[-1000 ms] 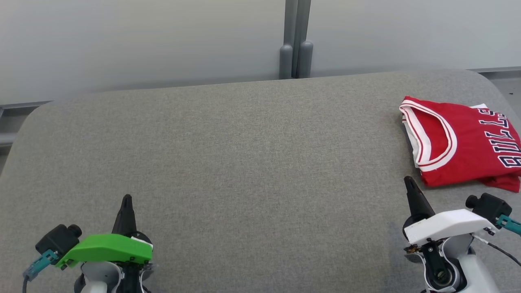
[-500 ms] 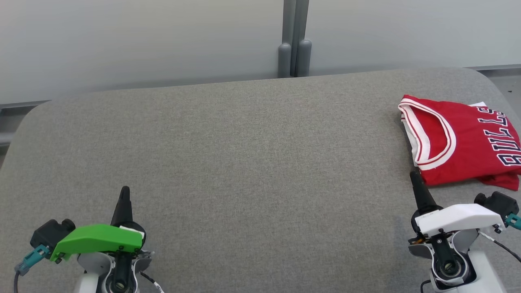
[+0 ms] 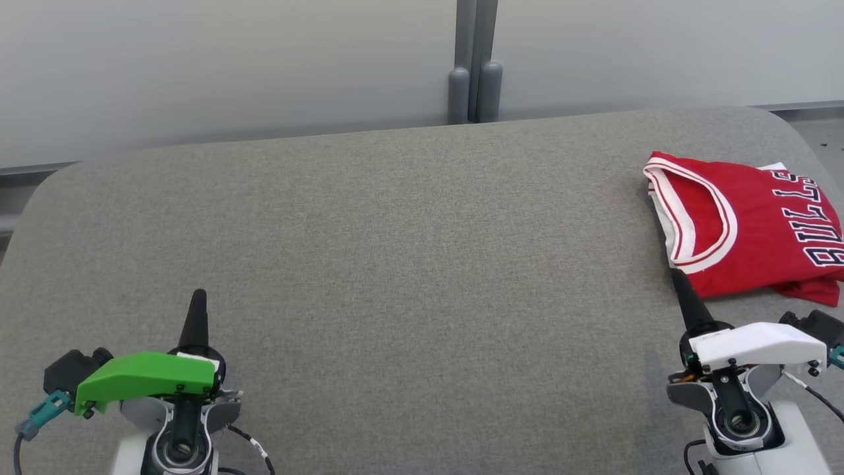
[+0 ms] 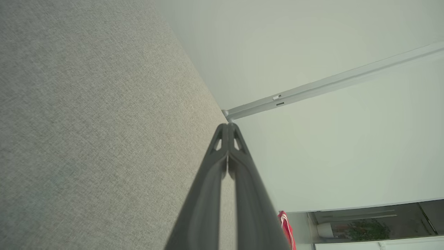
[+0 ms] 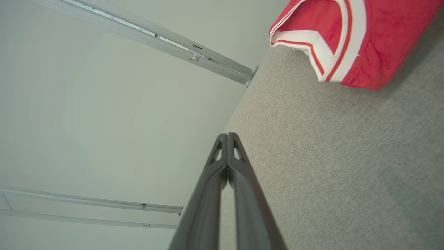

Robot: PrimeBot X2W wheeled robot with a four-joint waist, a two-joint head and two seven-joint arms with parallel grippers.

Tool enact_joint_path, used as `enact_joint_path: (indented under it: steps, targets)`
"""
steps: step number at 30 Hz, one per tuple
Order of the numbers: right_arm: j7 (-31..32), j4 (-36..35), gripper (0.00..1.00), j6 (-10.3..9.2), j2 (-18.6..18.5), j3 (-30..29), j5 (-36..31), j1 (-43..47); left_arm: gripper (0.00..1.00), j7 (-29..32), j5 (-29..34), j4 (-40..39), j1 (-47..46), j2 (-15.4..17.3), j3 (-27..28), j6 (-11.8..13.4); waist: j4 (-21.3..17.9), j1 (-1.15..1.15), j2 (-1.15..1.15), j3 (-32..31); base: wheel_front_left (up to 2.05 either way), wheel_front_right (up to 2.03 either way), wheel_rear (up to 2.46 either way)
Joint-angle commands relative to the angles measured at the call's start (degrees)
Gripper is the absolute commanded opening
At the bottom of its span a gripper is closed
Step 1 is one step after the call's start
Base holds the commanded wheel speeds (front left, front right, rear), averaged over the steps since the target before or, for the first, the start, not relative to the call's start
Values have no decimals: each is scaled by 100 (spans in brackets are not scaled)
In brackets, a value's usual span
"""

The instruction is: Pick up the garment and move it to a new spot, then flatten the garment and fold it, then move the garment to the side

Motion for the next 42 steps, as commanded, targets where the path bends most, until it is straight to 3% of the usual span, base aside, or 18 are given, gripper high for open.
enact_joint_path:
  steps: [1,42]
  targets:
    - [37,-10,0,3,-30,-44,144,-149,0,50,-126,-15,-161,-7,47,-50,-2,0,0,3,0,0,0]
    - [437,311,0,4,-42,-455,1994,-451,0,536,-1750,348,-639,-123,455,-342,-76,0,0,77,0,0,0]
